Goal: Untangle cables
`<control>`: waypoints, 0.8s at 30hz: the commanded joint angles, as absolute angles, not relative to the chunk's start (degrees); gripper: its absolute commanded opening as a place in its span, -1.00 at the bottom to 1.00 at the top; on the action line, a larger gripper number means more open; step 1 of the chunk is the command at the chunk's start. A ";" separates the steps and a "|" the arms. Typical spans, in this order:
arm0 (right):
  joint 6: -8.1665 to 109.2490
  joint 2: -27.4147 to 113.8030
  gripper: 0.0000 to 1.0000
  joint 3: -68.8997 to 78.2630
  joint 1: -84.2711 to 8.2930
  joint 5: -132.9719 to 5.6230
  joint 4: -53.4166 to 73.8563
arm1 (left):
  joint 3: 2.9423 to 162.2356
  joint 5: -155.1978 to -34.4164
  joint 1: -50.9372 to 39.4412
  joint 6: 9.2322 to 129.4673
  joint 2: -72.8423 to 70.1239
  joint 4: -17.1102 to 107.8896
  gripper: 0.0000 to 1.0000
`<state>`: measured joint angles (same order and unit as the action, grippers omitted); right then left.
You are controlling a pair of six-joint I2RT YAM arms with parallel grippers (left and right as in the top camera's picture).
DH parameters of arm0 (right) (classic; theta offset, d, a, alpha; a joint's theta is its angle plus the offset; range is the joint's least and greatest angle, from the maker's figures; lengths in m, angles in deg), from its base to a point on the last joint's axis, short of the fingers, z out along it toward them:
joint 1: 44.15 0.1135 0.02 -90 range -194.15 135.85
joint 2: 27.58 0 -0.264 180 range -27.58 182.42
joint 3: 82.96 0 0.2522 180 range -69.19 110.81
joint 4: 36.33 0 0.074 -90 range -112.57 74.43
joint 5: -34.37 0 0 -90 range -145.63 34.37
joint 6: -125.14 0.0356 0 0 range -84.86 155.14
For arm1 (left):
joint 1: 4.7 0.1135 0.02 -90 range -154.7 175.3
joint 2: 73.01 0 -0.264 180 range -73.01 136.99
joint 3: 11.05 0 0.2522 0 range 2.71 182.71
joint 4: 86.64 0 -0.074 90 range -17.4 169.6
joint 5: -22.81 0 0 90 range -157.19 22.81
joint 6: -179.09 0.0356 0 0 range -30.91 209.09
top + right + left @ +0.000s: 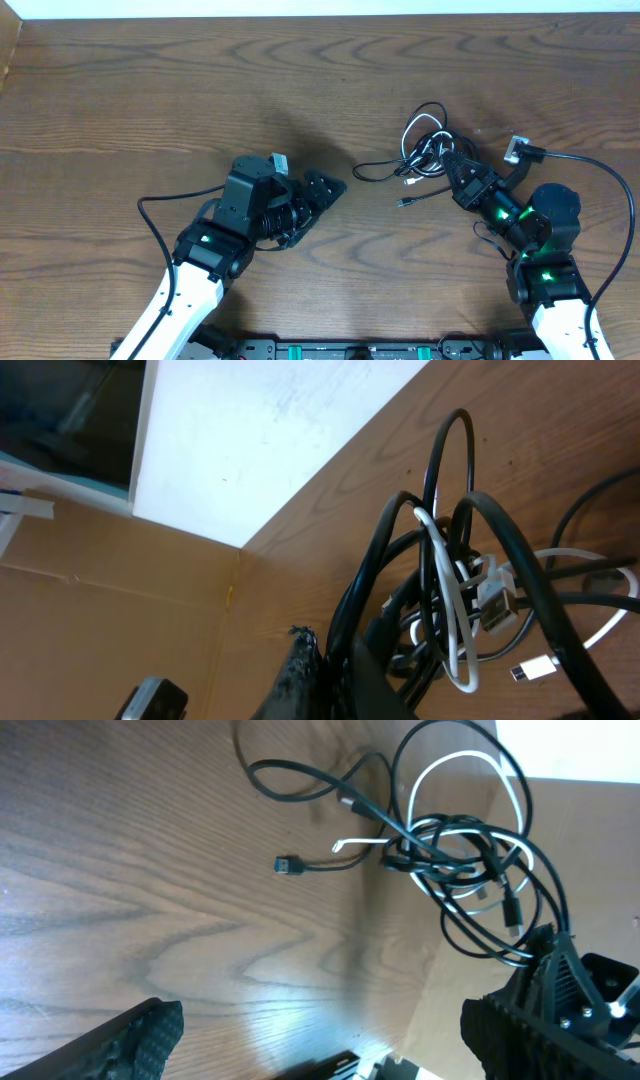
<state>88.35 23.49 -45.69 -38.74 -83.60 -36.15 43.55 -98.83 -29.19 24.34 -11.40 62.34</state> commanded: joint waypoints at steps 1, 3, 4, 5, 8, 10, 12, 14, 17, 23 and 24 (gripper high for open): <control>88.05 23.45 -0.98 -44.66 -38.90 -82.96 -36.50 | 43.75 -99.57 -29.28 22.94 -11.25 62.62 0.90; 88.05 23.45 -0.98 -44.66 -38.90 -82.96 -36.50 | 43.75 -99.57 -29.28 22.94 -11.23 62.62 0.90; 88.05 23.45 -0.98 -44.66 -38.90 -82.96 -36.50 | 43.75 -99.57 -29.28 22.94 -11.23 62.60 0.90; 88.05 23.45 -0.98 -44.66 -38.90 -82.96 -36.50 | 43.75 -99.55 -29.28 22.94 -11.23 62.62 0.90; 88.05 23.45 -0.98 -44.66 -38.90 -82.96 -36.48 | 43.75 -99.55 -29.28 22.94 -11.23 62.60 0.90; 88.05 23.45 -0.98 -44.66 -38.90 -82.99 -36.46 | 43.75 -99.46 -29.28 22.76 -11.21 62.60 0.90; 88.05 23.45 -0.98 -44.66 -38.90 -82.99 -36.46 | 43.75 -98.94 -29.28 22.30 -11.12 62.60 0.90; 88.05 23.45 -0.98 -44.66 -38.90 -82.99 -36.43 | 43.75 -98.65 -29.28 22.28 -10.88 62.60 0.90; 88.05 23.45 -0.98 -44.66 -38.90 -83.01 -36.30 | 43.73 -98.70 -29.28 21.56 -10.22 62.56 0.90; 88.05 23.45 -0.98 -44.66 -38.90 -82.99 -35.01 | 43.68 -99.64 -29.47 17.34 -6.94 62.65 0.90; 88.05 23.45 -0.98 -44.66 -38.90 -83.01 -34.84 | 43.68 -100.10 -29.71 16.95 -6.29 62.65 0.90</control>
<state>88.35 23.53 -45.69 -38.74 -83.60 -35.01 43.55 -98.83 -29.19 19.96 -8.39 62.54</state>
